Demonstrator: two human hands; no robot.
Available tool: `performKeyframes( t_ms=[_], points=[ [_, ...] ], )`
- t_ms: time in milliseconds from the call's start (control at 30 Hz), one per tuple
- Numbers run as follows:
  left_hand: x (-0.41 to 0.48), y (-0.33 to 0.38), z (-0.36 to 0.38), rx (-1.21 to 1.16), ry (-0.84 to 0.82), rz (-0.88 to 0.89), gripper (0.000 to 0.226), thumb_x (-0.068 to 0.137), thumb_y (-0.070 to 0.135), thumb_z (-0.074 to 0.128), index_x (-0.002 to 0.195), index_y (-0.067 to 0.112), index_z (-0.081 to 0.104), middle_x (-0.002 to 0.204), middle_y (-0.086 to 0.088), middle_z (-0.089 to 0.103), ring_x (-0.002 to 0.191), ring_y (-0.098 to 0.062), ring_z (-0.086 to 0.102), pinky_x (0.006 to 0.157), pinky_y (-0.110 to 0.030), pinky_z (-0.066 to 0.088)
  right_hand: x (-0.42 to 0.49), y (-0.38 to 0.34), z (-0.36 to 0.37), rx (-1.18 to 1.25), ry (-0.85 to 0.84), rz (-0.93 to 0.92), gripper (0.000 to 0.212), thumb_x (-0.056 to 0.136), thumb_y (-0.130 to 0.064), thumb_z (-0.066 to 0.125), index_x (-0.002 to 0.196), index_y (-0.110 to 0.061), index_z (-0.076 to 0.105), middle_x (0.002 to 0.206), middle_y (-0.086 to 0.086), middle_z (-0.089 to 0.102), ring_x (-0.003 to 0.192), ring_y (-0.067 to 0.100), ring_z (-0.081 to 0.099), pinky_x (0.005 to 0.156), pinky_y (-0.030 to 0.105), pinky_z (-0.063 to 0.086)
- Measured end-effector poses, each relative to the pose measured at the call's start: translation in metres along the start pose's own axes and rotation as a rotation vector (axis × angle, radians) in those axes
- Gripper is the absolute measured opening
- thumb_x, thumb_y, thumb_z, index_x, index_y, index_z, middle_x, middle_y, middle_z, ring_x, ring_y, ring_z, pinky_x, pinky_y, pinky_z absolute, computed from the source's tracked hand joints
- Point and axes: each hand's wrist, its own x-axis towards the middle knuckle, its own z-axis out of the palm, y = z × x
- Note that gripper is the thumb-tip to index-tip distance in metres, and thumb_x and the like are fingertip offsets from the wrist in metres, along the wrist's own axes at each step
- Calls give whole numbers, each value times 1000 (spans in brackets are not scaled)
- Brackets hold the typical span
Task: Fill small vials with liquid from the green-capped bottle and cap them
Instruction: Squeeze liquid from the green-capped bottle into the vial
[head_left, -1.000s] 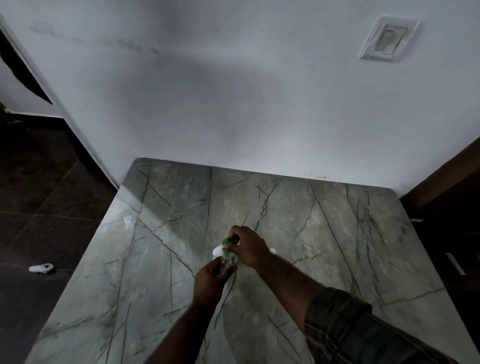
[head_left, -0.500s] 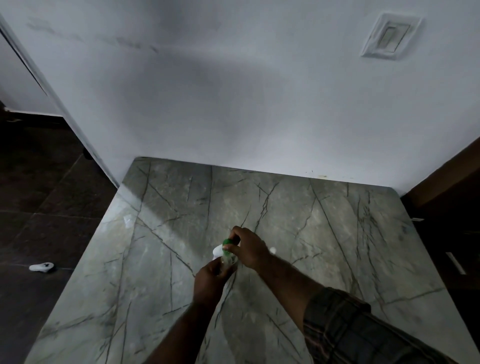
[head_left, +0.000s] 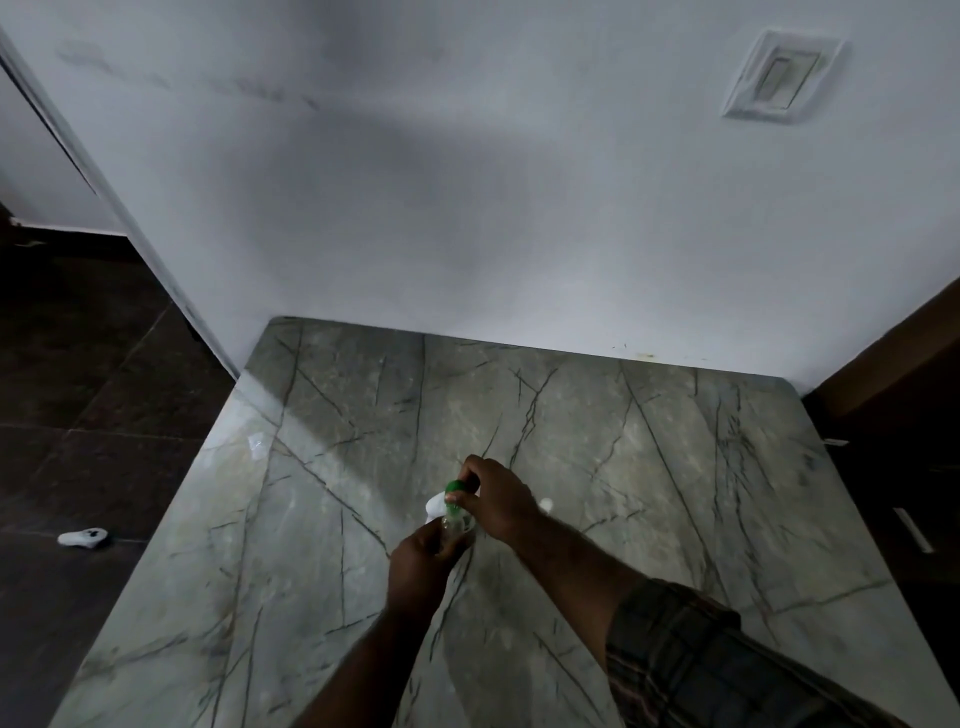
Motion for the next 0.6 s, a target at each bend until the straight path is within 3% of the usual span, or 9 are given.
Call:
performKeyframes(
  t_ms=[200,500,600],
  points=[
    [2,5,-2,-13,25,14,24,81,40,76,101,27,75,70,19,71,67,10,64,55,-4,43,5,-3,-10,22,-13,-28,27,83,-38,73,94,-16,61,98,3,65,90,19,61,82,37,50],
    [3,-1,1,13,13,13,26,82,40,75,104,27,75,75,14,73,67,6,65,59,-13,46,2,0,-3,-12,-5,-1,30,86,-42,70,97,-17,59,100,0,66,94,19,62,86,39,50],
    [3,3,0,9,18,22,27,82,39,75,104,24,74,67,15,68,64,11,62,54,-7,43,3,-4,-8,8,-13,-5,30,85,-41,71,96,-15,59,100,2,65,93,20,61,87,41,51]
  ],
)
